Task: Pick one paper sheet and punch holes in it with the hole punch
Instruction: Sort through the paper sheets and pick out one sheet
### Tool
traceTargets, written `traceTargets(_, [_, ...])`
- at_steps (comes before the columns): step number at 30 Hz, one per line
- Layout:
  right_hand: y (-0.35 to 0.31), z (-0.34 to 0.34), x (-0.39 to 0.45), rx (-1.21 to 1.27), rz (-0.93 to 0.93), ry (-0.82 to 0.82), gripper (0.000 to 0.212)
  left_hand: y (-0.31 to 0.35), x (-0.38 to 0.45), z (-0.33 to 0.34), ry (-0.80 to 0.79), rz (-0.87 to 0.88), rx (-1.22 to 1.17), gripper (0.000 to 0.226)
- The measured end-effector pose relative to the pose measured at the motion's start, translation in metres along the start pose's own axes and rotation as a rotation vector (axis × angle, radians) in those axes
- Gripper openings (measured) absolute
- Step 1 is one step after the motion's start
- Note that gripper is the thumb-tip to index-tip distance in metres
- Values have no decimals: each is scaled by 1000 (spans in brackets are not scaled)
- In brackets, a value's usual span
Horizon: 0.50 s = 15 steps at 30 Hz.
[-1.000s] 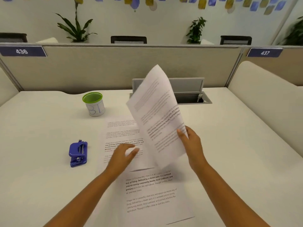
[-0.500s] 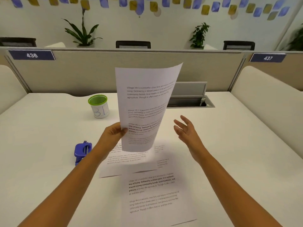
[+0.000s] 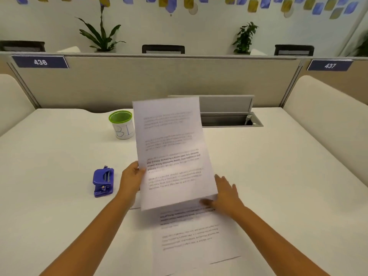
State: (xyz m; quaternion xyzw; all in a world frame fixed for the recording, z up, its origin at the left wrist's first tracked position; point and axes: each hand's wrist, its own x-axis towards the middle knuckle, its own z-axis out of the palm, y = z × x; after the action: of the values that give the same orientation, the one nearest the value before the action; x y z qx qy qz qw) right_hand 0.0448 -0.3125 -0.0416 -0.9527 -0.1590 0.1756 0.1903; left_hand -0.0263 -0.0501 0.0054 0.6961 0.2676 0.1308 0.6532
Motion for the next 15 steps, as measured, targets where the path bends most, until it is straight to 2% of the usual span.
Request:
traceTargets(3, [8, -7, 2, -96, 54, 99, 81, -25, -1, 1, -33, -195, 28, 21])
traceTargets(6, [14, -17, 5, -122, 153, 201, 83, -44, -2, -3, -46, -290, 51, 19])
traceTargets(10, [15, -22, 7, -241, 320, 273, 88, -53, 1, -9, -37, -311, 27, 18])
traceTargets(15, [7, -24, 10, -172, 411, 215, 79, -57, 3, -6, 6, -308, 12, 15])
